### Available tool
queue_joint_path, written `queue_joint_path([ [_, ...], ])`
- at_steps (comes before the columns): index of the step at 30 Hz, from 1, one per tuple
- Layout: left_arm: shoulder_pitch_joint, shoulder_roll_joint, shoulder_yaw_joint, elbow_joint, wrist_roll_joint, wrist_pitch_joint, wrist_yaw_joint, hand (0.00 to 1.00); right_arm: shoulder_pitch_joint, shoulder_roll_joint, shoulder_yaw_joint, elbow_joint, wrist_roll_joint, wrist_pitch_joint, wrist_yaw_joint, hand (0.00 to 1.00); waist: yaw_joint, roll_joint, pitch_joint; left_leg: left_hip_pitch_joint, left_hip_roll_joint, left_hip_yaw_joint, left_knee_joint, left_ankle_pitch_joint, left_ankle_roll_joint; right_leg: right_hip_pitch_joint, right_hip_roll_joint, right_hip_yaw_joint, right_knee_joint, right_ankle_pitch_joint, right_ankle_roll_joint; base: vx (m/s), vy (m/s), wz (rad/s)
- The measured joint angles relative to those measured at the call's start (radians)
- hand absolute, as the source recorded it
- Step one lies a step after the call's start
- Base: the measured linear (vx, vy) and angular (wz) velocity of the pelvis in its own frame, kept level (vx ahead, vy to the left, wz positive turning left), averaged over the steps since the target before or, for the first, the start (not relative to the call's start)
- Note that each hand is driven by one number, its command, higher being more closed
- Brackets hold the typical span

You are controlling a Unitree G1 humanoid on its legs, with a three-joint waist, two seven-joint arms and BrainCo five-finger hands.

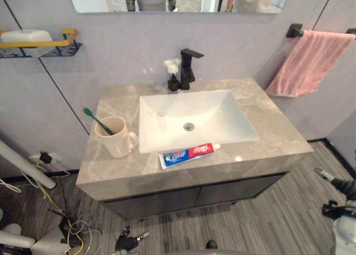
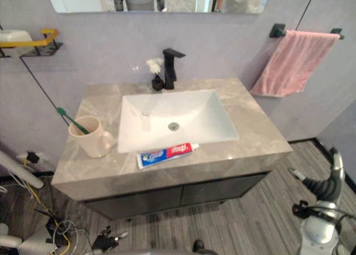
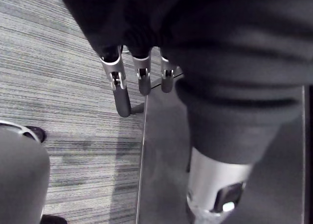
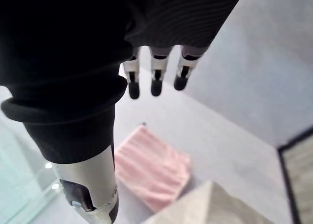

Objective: Organize washtable

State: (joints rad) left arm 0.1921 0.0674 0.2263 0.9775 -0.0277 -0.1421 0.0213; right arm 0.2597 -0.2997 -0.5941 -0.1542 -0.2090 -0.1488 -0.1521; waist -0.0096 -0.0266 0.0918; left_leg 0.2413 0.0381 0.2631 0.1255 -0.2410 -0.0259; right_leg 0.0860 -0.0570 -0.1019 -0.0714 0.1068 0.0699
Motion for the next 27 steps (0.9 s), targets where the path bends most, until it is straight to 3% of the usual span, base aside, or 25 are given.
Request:
queue_joint_path([
  [6, 0.058, 0.027, -0.029, 0.015, 0.000, 0.000, -0.004, 0.00, -0.044, -0.219, 0.064, -0.067, 0.012, -0.080, 0.067, 0.00, -0.002, -0.016, 0.002, -0.007, -0.010, -0.024, -0.002, -0.015, 0.008, -0.003, -0.015, -0.004, -0.005, 0.001, 0.002, -0.09, -0.010, 0.00],
  [12, 0.079, 0.044, -0.041, 0.048, 0.000, -0.007, -0.022, 0.00, -0.191, -0.415, 0.322, -0.065, 0.087, -0.136, 0.164, 0.00, 0.001, -0.028, 0.000, -0.031, -0.017, -0.061, 0.011, -0.010, 0.015, -0.001, -0.024, -0.032, -0.014, 0.012, 0.007, 0.00, -0.008, 0.15],
  [14, 0.078, 0.055, -0.068, 0.049, 0.000, -0.022, -0.023, 0.00, -0.253, -0.481, 0.447, -0.052, 0.134, -0.154, 0.211, 0.00, 0.024, -0.032, -0.001, -0.039, -0.019, -0.074, 0.020, -0.003, 0.025, -0.003, -0.025, -0.041, -0.023, 0.016, 0.010, 0.06, -0.020, 0.20],
  [18, 0.071, 0.064, -0.071, 0.049, -0.001, -0.035, -0.023, 0.00, -0.348, -0.519, 0.600, -0.003, 0.180, -0.156, 0.283, 0.00, 0.037, -0.046, 0.005, -0.059, -0.024, -0.114, 0.026, -0.001, 0.028, -0.002, -0.030, -0.078, -0.025, 0.016, 0.011, 0.04, -0.015, 0.27],
  [22, 0.063, 0.073, -0.084, 0.049, -0.001, -0.042, -0.034, 0.00, -0.448, -0.545, 0.775, 0.023, 0.219, -0.153, 0.341, 0.00, 0.078, -0.065, 0.016, -0.096, -0.028, -0.128, 0.031, 0.000, 0.031, -0.024, -0.032, -0.090, -0.026, 0.015, 0.010, 0.02, -0.015, 0.09],
  [27, 0.061, 0.077, -0.105, 0.050, -0.001, -0.042, -0.039, 0.00, -0.510, -0.553, 0.902, 0.061, 0.246, -0.142, 0.400, 0.00, 0.083, -0.064, 0.018, -0.114, -0.033, -0.179, 0.033, 0.005, 0.038, -0.023, -0.036, -0.132, -0.026, 0.015, 0.010, 0.01, -0.016, 0.22],
])
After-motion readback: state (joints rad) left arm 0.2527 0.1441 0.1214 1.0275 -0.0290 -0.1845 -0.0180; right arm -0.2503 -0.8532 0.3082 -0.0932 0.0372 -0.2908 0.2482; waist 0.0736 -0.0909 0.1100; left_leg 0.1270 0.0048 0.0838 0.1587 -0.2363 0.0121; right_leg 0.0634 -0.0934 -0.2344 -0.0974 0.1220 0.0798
